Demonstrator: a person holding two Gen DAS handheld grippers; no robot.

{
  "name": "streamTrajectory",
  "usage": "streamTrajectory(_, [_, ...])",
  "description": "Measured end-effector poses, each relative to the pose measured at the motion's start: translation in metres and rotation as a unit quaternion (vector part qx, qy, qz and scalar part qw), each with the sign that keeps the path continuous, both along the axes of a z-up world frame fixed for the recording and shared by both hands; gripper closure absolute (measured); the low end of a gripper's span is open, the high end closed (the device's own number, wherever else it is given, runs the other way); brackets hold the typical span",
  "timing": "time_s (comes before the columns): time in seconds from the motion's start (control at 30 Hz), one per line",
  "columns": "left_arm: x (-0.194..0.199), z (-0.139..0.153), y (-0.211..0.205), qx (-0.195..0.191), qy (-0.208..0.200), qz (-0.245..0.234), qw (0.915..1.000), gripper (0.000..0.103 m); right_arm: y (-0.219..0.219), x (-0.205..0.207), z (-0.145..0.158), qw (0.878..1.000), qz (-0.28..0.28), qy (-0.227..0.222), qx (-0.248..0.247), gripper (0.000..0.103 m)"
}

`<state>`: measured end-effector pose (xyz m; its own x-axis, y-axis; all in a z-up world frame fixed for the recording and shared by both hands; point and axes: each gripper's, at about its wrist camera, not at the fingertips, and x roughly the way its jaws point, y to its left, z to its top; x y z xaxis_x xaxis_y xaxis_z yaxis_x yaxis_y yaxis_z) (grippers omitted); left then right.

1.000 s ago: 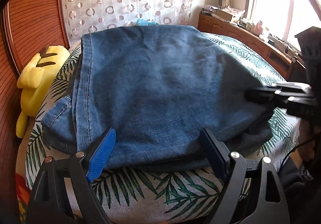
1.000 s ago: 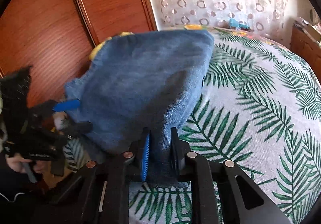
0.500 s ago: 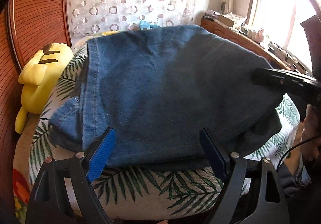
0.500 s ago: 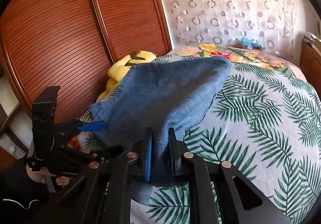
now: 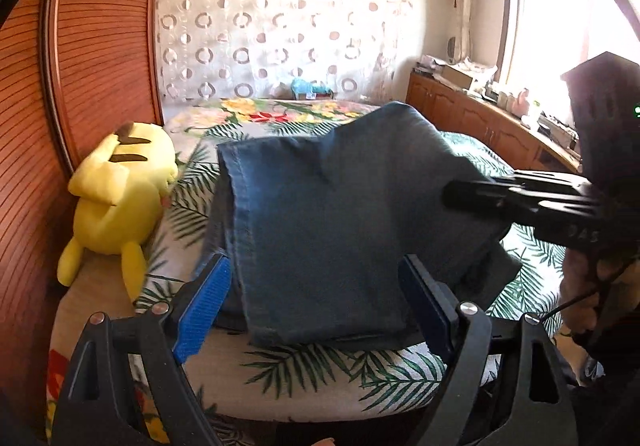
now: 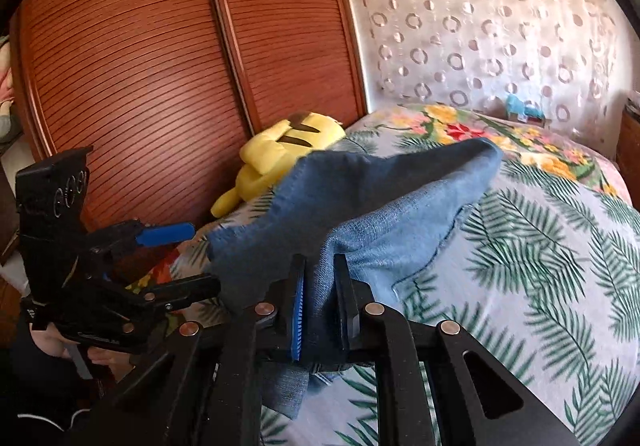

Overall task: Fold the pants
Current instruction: 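Grasp the jeans edge with the right tool and fold it over the stack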

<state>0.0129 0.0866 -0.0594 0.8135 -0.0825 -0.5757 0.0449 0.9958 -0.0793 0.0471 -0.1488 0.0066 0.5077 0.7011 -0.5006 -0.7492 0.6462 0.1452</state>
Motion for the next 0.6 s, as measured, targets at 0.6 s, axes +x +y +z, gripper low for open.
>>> streamTrajectory(0.6, [-0.032,0.032,0.072,-0.001,-0.051,0.080,0.9955,0.017,0.108,0.036,-0.017,0.995,0.098,0.023,-0.020,0.092])
